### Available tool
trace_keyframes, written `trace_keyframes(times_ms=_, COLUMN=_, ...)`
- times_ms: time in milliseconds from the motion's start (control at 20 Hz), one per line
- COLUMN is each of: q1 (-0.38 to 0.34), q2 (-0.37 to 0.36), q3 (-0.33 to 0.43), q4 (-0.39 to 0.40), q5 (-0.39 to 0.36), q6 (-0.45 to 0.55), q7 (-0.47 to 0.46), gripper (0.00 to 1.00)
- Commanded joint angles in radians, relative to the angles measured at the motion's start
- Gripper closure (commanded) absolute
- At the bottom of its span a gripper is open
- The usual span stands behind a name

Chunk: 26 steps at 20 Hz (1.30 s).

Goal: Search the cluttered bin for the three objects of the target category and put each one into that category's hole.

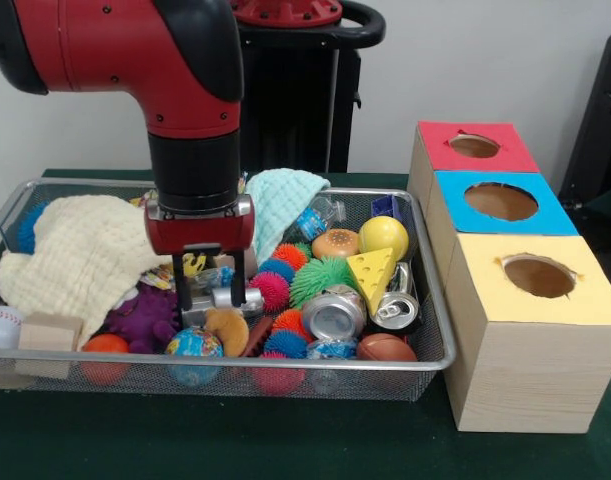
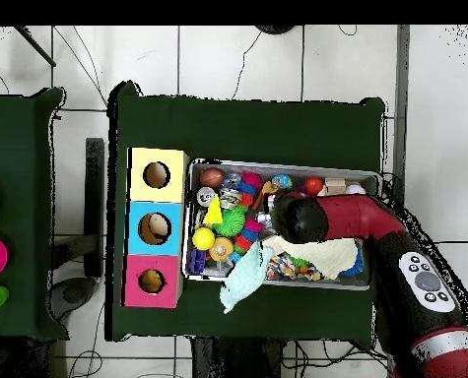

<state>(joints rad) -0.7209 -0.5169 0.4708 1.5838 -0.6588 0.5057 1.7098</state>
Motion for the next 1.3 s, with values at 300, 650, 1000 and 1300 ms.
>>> trace_keyframes(times_ms=300, q1=-0.002, q2=0.046, q3=0.056, q4=0.081, q5=0.000, q6=-0.015, q7=-0.053, gripper=0.00)
trace_keyframes(times_ms=650, q1=-0.014, q2=0.101, q3=0.065, q4=0.049, q5=-0.041, q6=-0.133, q7=-0.036, gripper=0.00)
trace_keyframes(times_ms=1000, q1=0.000, q2=0.107, q3=0.060, q4=-0.004, q5=-0.042, q6=-0.151, q7=-0.043, gripper=0.00)
trace_keyframes(times_ms=1300, q1=0.001, q2=0.073, q3=0.057, q4=-0.011, q5=-0.053, q6=-0.189, q7=-0.035, gripper=0.00)
